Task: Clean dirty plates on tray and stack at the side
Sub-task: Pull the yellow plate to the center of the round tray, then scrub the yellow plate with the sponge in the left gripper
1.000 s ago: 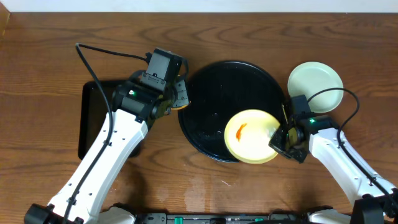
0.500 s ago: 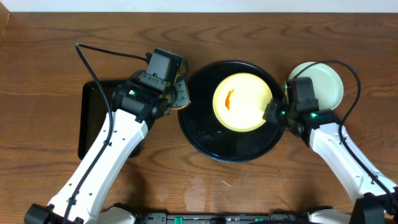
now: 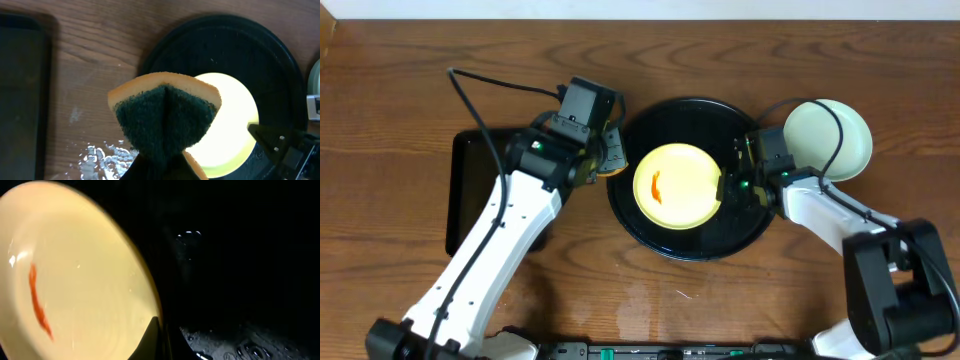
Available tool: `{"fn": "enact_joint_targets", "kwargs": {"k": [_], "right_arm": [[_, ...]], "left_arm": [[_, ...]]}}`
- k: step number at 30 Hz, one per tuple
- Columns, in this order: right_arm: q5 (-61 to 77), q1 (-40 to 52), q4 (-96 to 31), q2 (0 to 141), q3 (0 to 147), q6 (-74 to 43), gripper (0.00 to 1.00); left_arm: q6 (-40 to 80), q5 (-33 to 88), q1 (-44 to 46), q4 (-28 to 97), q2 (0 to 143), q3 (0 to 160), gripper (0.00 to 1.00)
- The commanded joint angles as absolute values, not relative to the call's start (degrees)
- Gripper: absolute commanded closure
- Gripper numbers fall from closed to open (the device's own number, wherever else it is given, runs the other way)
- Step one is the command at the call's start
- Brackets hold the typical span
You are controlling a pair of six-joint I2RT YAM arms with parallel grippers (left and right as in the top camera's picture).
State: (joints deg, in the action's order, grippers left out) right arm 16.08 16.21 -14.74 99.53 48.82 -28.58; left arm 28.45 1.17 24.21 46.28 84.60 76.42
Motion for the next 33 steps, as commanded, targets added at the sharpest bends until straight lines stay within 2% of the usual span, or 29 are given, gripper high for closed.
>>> {"fn": "enact_joint_targets", "kwargs": {"k": [1, 6, 14, 20, 26, 33], "right_arm": [[12.4, 16.6, -14.7, 100.7, 49.5, -32.4, 0.99], [9.5, 16.6, -13.6, 100.7, 49.5, -34.4, 0.99], [7.5, 16.6, -13.9, 100.7, 49.5, -37.0, 0.99], [7.5, 16.6, -13.9, 100.7, 49.5, -37.0, 0.99], [7.5, 16.6, -13.9, 100.7, 49.5, -37.0, 0.99], [7.5, 16.6, -14.0, 100.7, 49.5, -37.0, 0.99]], "left_arm": [[28.3, 6.2, 24.3, 44.6, 86.9, 76.1, 0.92], [28.3, 11.1, 26.0, 39.1, 90.3, 76.1, 0.92], [28.8, 11.4, 31.2, 29.9, 99.0, 76.1, 0.92], [36.0, 11.4, 33.7, 24.1, 105.0, 76.1, 0.92], [37.9, 11.4, 36.5, 19.1, 108.7, 76.1, 0.92], [42.4, 11.3, 36.0, 17.0, 114.0, 76.1, 0.92]]}}
